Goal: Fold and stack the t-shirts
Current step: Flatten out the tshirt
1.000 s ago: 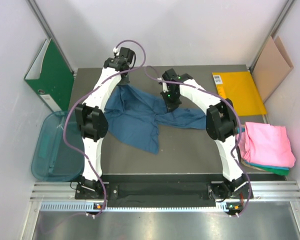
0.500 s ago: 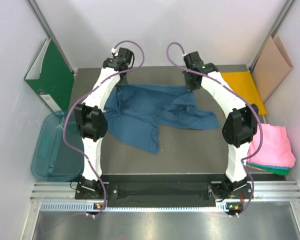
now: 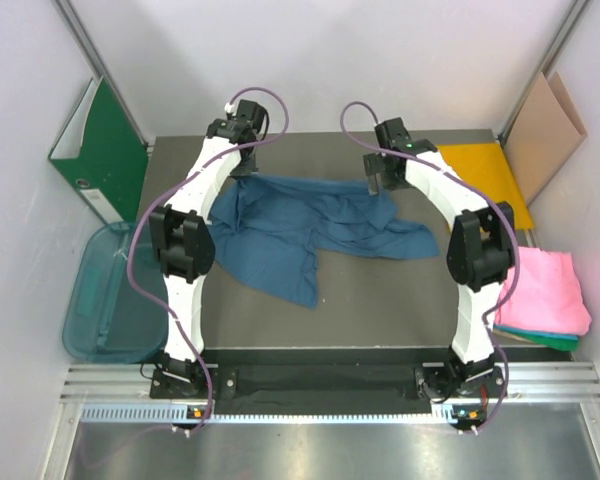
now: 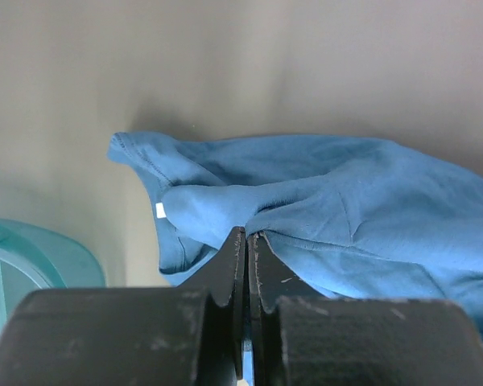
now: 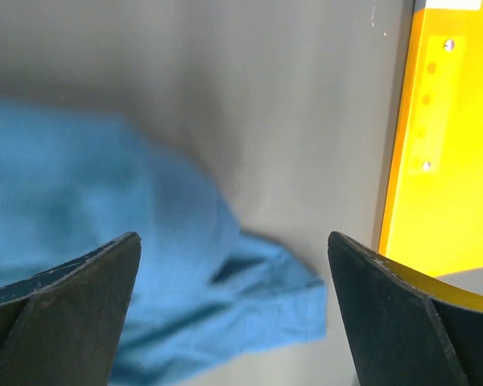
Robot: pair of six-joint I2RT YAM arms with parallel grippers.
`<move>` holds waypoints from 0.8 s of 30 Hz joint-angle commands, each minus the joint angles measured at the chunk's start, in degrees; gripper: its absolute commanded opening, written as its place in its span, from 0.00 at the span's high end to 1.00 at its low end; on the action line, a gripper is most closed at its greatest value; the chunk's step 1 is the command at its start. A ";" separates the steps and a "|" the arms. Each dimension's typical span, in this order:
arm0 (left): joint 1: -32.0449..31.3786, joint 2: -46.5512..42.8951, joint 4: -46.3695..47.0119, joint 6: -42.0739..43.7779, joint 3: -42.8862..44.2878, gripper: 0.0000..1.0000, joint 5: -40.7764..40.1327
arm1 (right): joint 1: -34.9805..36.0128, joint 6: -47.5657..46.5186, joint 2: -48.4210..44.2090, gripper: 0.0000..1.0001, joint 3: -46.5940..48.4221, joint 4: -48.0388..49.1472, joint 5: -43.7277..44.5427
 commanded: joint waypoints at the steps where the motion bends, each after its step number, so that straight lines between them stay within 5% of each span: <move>1: 0.12 -1.55 1.25 -0.48 -0.11 1.00 0.41 | 0.36 0.28 -11.15 0.00 -2.53 2.92 -6.51; 5: 0.12 -1.11 1.25 -0.39 -0.20 1.00 0.59 | -3.14 5.36 -13.70 0.01 -4.11 -0.50 -18.63; 10: 0.03 -1.02 1.95 -0.48 -1.17 1.00 1.99 | -12.37 12.57 -17.31 0.00 -17.27 6.15 -41.70; 17: -0.06 -1.02 3.44 0.48 -2.92 1.00 2.78 | -17.22 20.13 -15.82 0.28 -30.11 15.28 -51.86; 24: -0.06 -1.02 3.97 1.54 -3.45 1.00 3.13 | -17.05 27.79 -14.94 0.44 -34.26 25.76 -58.38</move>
